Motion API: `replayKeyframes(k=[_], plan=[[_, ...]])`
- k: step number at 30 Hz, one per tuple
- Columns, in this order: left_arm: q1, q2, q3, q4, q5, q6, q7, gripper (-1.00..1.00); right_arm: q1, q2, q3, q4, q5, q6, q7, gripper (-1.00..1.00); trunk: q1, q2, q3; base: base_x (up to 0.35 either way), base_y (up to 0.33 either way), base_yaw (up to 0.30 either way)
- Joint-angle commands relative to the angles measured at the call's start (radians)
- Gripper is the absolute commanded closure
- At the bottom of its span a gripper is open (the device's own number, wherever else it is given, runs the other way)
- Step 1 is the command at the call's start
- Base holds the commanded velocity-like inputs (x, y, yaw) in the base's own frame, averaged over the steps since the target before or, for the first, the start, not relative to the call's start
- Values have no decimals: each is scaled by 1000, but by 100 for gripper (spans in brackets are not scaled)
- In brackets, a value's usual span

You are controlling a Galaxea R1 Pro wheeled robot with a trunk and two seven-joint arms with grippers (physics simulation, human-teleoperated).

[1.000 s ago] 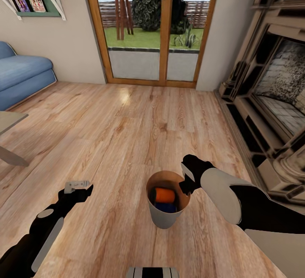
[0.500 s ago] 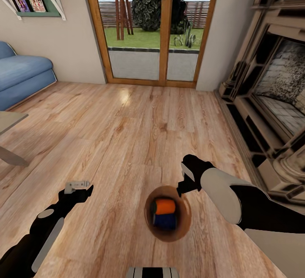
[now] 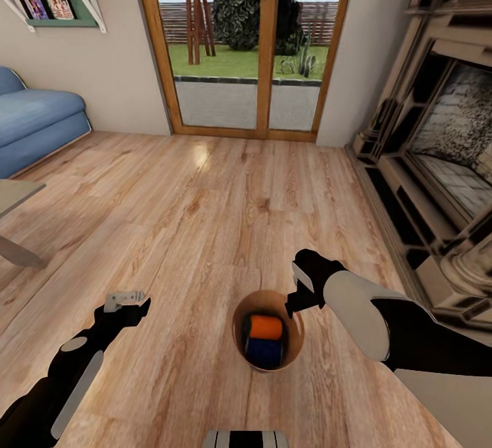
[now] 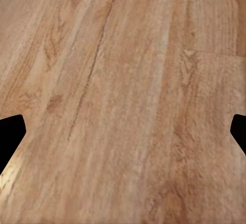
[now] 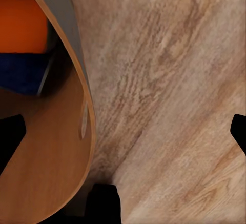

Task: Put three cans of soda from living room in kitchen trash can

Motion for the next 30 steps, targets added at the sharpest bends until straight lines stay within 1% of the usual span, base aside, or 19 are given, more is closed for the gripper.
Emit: replayKeyframes(k=[1, 23, 30], plan=[[0, 0, 0, 0, 0, 0, 0, -100, 0, 0, 0, 0, 0, 0, 0, -100, 0, 0, 0, 0, 0, 0], [0, -1, 0, 1, -2, 0, 0, -100, -1, 0, -1, -2, 0, 0, 0, -100, 0, 0, 0, 0, 0, 0], [0, -10, 1, 12, -2, 0, 0, -100, -1, 0, -1, -2, 1, 0, -2, -100, 0, 0, 0, 0, 0, 0]])
